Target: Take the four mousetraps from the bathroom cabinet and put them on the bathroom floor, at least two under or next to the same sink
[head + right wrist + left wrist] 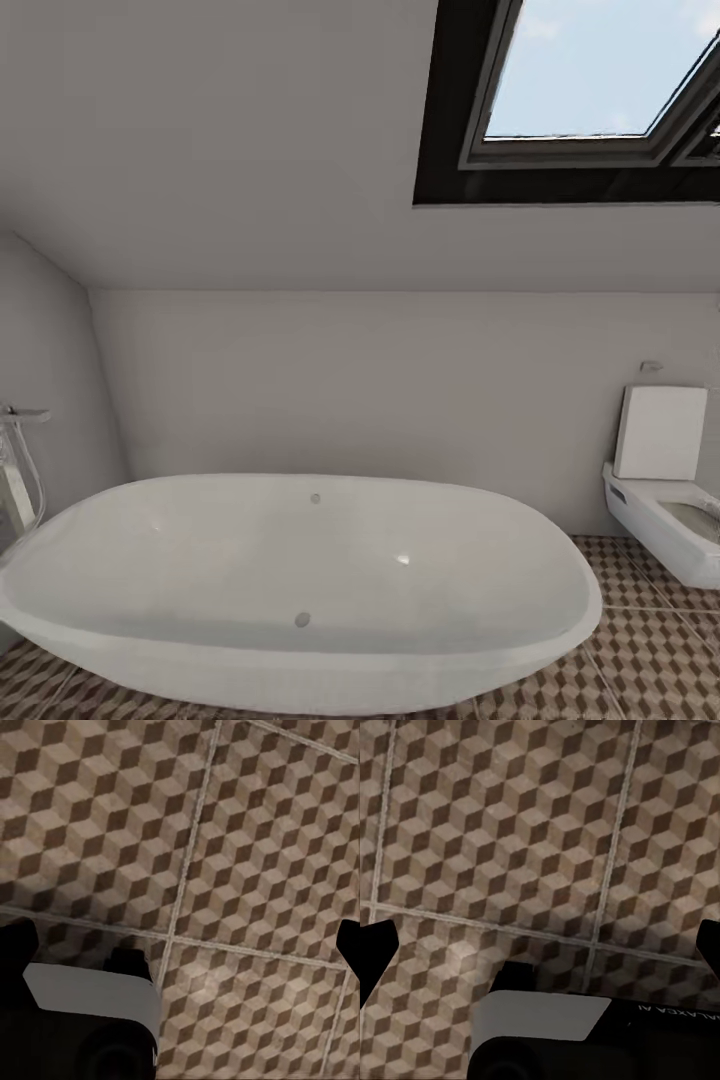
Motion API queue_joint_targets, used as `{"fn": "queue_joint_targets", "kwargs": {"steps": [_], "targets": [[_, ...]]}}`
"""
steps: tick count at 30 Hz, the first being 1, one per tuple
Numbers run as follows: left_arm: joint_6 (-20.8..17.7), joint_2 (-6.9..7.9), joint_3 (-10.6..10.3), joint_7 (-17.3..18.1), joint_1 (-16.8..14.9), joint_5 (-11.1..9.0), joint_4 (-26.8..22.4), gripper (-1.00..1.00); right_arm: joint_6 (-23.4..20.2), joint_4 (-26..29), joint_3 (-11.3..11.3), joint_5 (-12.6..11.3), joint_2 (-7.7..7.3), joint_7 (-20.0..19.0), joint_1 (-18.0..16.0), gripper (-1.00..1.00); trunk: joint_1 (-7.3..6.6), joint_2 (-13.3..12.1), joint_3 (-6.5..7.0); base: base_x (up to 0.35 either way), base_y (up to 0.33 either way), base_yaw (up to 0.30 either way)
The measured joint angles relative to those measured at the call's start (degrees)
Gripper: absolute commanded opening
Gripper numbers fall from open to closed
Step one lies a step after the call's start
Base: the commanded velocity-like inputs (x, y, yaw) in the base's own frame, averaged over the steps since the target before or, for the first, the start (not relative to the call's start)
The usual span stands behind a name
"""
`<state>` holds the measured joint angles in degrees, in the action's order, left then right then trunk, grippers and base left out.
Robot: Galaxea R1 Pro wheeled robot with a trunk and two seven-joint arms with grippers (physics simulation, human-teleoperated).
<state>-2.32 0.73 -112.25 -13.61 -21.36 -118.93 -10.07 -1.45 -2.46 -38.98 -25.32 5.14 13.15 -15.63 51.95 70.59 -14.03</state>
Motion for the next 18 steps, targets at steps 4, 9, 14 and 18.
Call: {"fn": "queue_joint_targets", "kwargs": {"steps": [4,9,14,18], "targets": [[0.0,0.03,0.0,0.0,0.0,0.0,0.0,1.00,0.0,0.0,0.0,0.0,0.00,0.0,0.0,1.00,0.00,0.0,0.04,-0.329,0.000,-0.120],[0.0,0.03,0.0,0.0,0.0,0.0,0.0,1.00,0.0,0.0,0.0,0.0,-0.06,0.0,0.0,1.00,0.00,0.0,0.19,-0.332,0.000,-0.211],[0.0,0.06,0.0,-0.1,0.0,0.0,0.1,1.00,0.0,0.0,0.0,0.0,-0.08,0.0,0.0,1.00,0.00,0.0,0.39,-0.325,0.000,-0.248],[0.0,0.07,0.0,0.0,0.0,0.0,0.1,1.00,0.0,0.0,0.0,0.0,-0.09,0.0,0.0,1.00,-0.02,0.0,0.57,-0.192,0.000,-0.260]]}}
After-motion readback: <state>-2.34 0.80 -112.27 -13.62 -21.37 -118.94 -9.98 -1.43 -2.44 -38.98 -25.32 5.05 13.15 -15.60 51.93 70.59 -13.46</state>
